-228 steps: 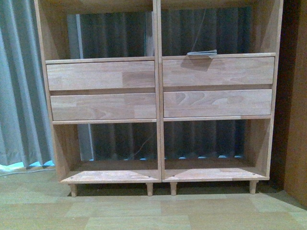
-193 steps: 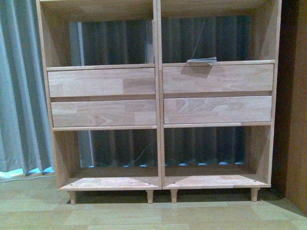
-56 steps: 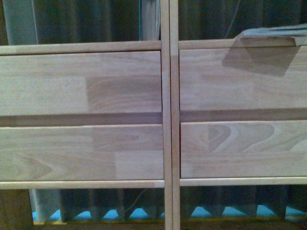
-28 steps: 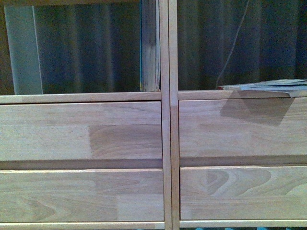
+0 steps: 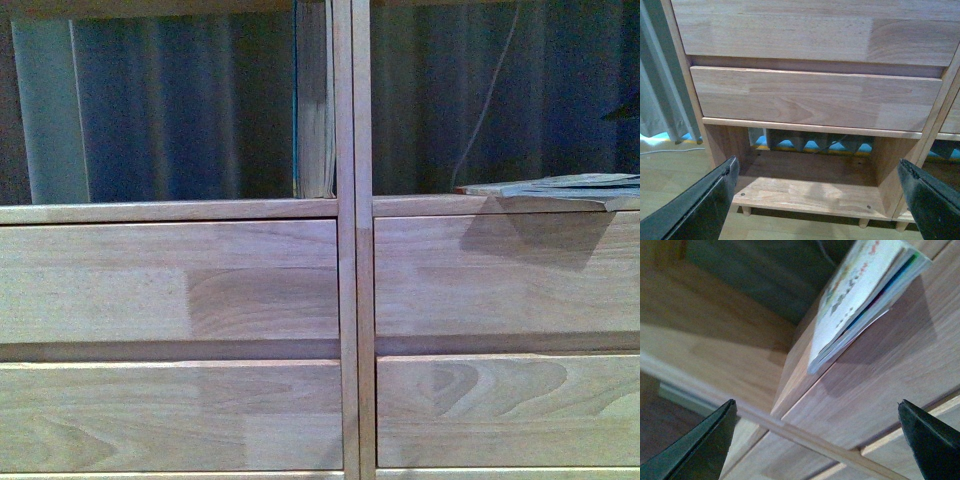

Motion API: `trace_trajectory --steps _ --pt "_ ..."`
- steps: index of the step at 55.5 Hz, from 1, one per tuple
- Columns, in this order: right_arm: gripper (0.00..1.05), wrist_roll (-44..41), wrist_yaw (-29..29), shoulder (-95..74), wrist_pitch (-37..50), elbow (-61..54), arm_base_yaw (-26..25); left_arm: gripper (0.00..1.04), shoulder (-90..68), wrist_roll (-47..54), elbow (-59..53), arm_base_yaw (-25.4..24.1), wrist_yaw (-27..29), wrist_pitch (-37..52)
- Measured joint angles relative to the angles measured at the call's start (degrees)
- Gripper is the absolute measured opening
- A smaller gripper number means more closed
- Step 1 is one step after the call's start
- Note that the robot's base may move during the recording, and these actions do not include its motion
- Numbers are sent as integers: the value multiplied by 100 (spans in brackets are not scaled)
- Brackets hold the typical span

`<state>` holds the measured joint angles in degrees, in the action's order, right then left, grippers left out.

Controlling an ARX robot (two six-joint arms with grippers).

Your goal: Organize books on shelf

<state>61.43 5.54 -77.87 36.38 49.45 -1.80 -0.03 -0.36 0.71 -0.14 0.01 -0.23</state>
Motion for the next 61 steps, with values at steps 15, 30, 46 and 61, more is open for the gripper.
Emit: trace_trajectory --steps 15,30,46,61 --pt "98 1416 -367 -1309 -168 1224 70 97 0 0 0 0 0 0" --pt "98 1596 -592 -1674 -372 1886 197 97 0 0 0 0 -2 0" --pt "98 1526 -780 -1969 -494 2258 234 97 0 0 0 0 0 0" --pt "98 1370 -876 -2068 -501 2396 164 97 0 0 0 0 0 0"
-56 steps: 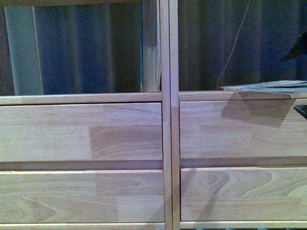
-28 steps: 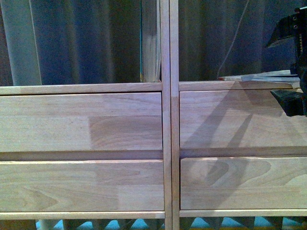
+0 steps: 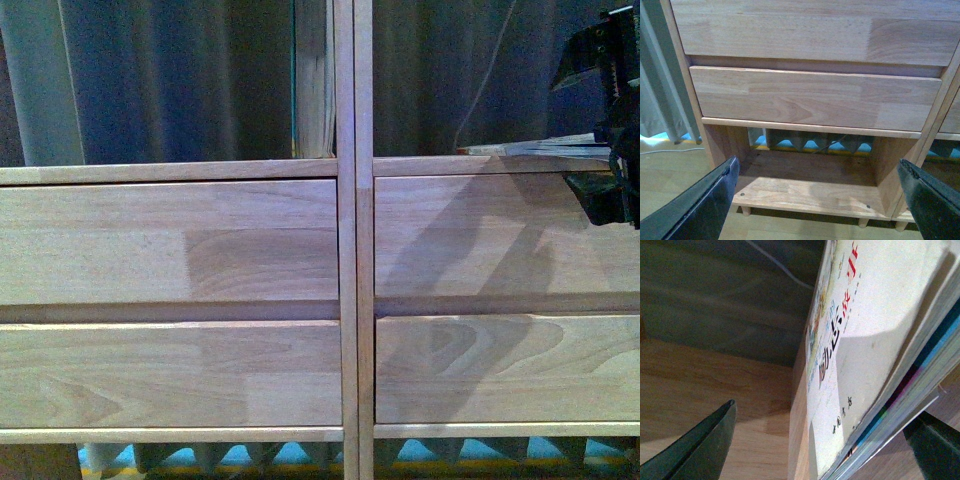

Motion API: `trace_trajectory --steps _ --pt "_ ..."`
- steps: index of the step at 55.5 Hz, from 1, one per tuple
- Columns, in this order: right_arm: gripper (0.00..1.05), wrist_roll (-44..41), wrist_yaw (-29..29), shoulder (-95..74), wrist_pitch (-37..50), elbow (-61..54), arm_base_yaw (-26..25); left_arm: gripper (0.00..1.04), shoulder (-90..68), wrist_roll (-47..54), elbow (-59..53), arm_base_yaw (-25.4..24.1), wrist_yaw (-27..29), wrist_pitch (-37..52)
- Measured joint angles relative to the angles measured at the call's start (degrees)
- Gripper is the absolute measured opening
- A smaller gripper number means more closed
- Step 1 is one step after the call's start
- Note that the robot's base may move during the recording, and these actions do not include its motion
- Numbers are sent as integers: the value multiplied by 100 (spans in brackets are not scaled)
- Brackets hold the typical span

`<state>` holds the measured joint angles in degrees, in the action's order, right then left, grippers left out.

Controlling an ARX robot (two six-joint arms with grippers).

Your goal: Organize books on shelf

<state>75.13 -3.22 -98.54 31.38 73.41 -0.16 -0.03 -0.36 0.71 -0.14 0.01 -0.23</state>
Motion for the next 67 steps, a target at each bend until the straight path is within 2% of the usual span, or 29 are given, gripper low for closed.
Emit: trace_trajectory --steps 24,67 --pt "98 -299 22 0 -74 68 -282 97 0 0 0 0 -2 0" --pt "98 -402 201 31 -201 133 -144 97 0 0 0 0 -2 0"
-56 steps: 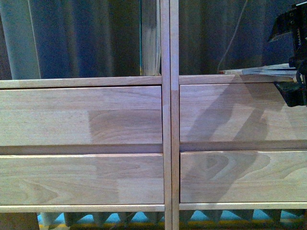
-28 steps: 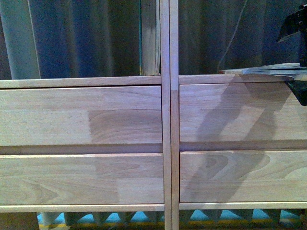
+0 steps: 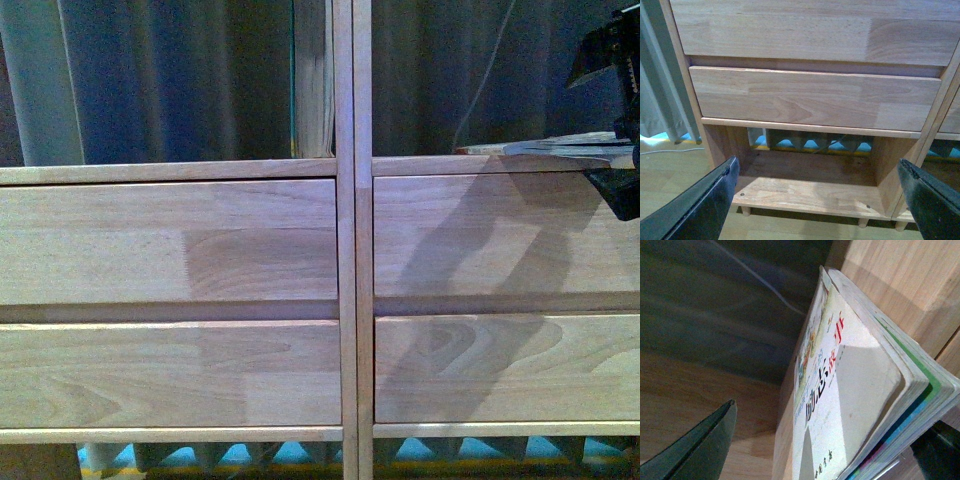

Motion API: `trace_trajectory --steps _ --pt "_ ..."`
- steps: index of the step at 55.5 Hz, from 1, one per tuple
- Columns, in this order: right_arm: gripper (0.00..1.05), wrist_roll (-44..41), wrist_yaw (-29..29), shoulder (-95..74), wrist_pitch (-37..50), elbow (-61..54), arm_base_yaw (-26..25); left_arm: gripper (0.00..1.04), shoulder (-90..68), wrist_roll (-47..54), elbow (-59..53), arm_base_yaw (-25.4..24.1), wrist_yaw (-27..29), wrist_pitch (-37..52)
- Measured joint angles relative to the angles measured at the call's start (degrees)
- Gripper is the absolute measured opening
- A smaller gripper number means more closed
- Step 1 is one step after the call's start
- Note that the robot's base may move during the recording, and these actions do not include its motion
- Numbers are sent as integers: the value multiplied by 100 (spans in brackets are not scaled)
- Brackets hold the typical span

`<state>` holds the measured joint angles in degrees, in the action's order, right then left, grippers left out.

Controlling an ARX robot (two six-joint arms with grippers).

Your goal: Organize books on shelf

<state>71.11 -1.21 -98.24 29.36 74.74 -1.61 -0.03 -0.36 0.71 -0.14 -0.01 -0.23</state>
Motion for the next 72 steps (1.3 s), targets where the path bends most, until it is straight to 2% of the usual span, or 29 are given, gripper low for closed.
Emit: trace_trajectory --steps 4,7,19,20,27,28,35,38,47,52,72 --pt "98 2 50 15 -20 0 33 97 0 0 0 0 2 0" --pt "93 -2 87 39 -24 0 59 97 0 0 0 0 0 0" --pt "61 -13 170 179 -68 94 42 97 0 0 0 0 0 0" --pt "61 -33 181 184 -68 94 37 97 0 0 0 0 0 0" --pt "81 -33 223 219 -66 94 -55 97 0 0 0 0 2 0" --pt "80 -39 227 221 -68 94 -74 97 0 -2 0 0 0 0" --pt "58 -111 225 227 -101 94 -142 97 0 0 0 0 0 0" --pt "44 -164 227 227 -101 94 -140 97 0 0 0 0 0 0" --pt "19 -195 225 240 -101 92 -94 97 0 0 0 0 0 0" --pt "8 -221 232 267 -98 72 -90 97 0 0 0 0 2 0" --pt "7 -192 503 752 199 -474 -184 97 0 0 0 0 2 0"
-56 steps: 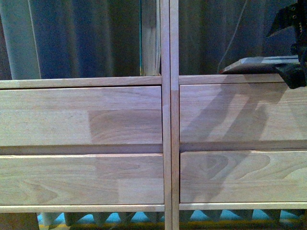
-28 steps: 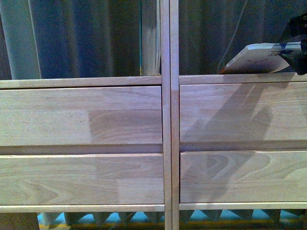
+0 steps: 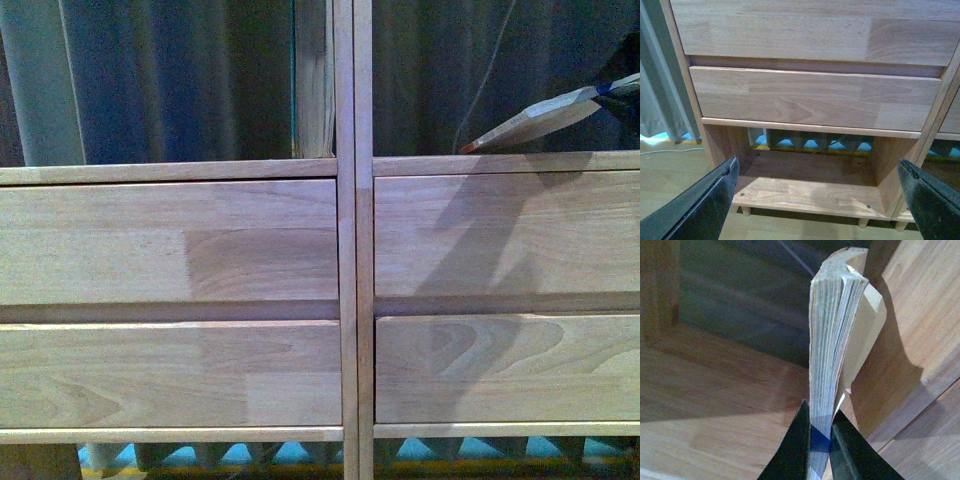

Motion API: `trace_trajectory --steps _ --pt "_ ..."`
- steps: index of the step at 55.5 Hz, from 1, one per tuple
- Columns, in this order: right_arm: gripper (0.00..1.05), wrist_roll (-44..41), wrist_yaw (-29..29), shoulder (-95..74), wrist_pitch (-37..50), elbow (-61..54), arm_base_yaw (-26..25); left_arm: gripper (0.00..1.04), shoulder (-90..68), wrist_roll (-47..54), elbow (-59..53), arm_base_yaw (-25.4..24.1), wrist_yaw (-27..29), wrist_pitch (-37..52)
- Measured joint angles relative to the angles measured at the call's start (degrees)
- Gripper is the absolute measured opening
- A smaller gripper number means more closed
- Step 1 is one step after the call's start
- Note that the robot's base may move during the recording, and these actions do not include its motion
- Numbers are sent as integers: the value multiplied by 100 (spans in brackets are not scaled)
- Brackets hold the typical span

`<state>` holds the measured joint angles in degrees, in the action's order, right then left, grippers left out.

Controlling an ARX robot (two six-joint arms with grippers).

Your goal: Organize books on shelf

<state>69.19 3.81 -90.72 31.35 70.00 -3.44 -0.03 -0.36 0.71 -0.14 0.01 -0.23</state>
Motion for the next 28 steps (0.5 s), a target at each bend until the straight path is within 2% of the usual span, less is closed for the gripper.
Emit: trace_trajectory --steps 10,12,14,15,17,20,23,28 --pt "7 83 323 525 328 -527 -109 97 0 -2 0 0 -7 0" --pt "7 107 378 619 372 -601 -138 97 -68 -61 -9 -92 -374 142" --pt "7 142 463 732 424 -684 -177 97 -439 -308 -2 -527 -1434 957" --pt "7 151 476 761 437 -706 -186 97 -509 -332 0 -592 -1729 1082" --pt "7 188 557 883 509 -782 -212 97 -1043 -562 24 -1001 -2616 1897" --pt "7 240 699 997 590 -863 -254 97 -1886 -874 199 -1384 -3453 2852" --pt "7 334 855 1163 704 -968 -323 97 -2590 -1078 503 -1432 -3827 3440" --pt "7 461 1071 1377 879 -1073 -398 97 -3659 -1394 1283 -1307 -3906 3901"
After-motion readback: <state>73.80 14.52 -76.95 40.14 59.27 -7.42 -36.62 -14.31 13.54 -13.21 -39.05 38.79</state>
